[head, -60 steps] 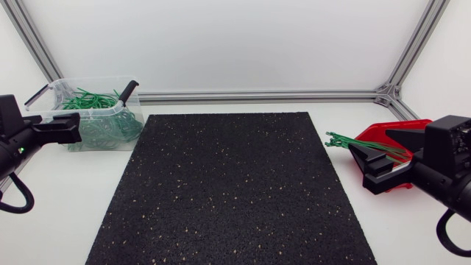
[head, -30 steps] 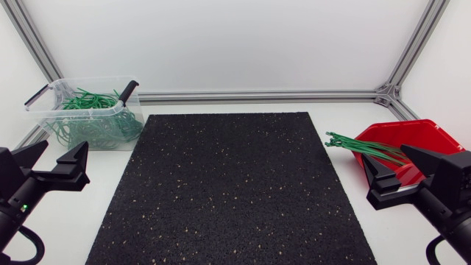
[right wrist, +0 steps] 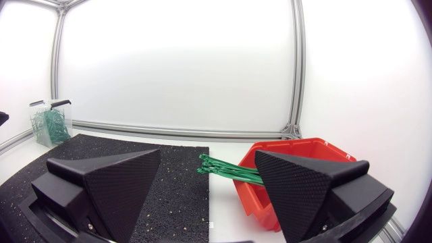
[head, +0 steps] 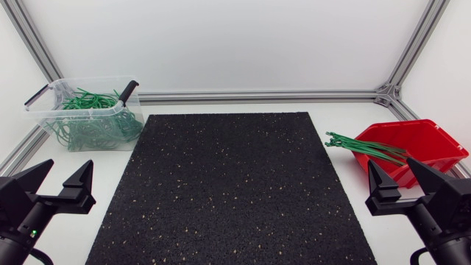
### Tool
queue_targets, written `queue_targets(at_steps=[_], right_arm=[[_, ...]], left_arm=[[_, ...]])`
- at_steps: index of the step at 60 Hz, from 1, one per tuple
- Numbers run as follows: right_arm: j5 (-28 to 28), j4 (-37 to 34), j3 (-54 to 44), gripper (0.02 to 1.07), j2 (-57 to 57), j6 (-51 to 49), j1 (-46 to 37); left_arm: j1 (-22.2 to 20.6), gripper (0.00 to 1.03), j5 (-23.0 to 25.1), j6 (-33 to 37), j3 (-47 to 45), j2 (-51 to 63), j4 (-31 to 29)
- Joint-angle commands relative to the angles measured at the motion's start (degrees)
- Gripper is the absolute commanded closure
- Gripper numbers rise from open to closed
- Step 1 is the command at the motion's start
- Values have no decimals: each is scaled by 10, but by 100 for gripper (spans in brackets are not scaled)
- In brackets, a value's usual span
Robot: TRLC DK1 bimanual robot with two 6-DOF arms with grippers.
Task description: Take a green cable tie from the red box, thread the tail through the head to close it, then place it in the transparent bin on the left.
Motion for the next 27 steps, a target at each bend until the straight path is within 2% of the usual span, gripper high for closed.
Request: queue_targets(at_steps=[1,14,27], right_arm=[[3,8,-13,6,-7,15,-4],[3,8,-13,6,-7,15,-4],[3,8,-13,6,-7,15,-4]], left_arm=[[-6,4,-4,-10,-23,-26,-5],[-15,4,-12,-15,-57,-87,-27],[-15,4,-12,-15,-57,-87,-27]])
